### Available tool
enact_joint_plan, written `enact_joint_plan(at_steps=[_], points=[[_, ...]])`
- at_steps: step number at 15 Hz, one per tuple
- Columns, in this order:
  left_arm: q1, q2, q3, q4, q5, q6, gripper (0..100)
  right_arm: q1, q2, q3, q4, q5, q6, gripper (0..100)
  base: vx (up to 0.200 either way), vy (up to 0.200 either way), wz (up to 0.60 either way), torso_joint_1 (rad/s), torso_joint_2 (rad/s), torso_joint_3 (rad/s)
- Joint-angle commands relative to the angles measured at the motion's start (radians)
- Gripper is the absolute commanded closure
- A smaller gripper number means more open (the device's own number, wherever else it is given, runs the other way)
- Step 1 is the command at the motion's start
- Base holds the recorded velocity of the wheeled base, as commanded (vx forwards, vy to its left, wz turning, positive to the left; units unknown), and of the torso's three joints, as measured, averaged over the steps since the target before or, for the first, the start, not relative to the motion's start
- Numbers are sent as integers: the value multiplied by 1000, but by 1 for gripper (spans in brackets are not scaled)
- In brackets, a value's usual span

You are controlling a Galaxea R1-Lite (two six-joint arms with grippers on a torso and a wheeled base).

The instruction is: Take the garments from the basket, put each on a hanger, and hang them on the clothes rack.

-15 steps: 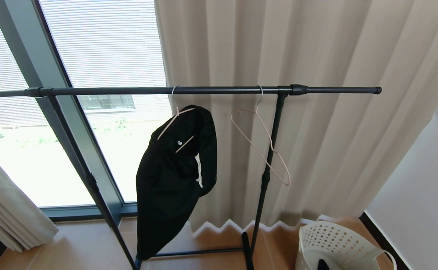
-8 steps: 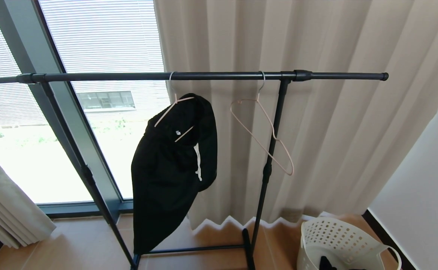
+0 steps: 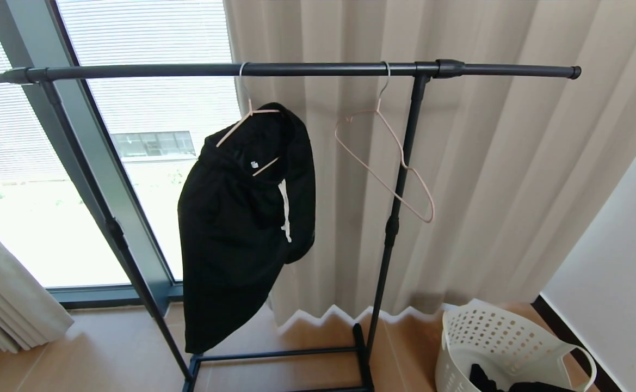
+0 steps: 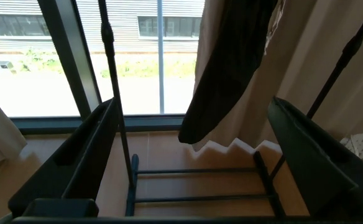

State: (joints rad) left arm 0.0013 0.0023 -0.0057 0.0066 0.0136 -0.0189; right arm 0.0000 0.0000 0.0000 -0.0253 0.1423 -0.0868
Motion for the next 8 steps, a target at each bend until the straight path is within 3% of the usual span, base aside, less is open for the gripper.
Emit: enact_joint_plan(at_steps=[1,8], points=[[0,1,0,0,0,-1,0,0,2,0,-1,0,-1,0,0,0,0,-183,530,334],[0,1,0,0,0,-1,0,0,2,0,-1,0,1,0,0,0,0,-176,508,336]])
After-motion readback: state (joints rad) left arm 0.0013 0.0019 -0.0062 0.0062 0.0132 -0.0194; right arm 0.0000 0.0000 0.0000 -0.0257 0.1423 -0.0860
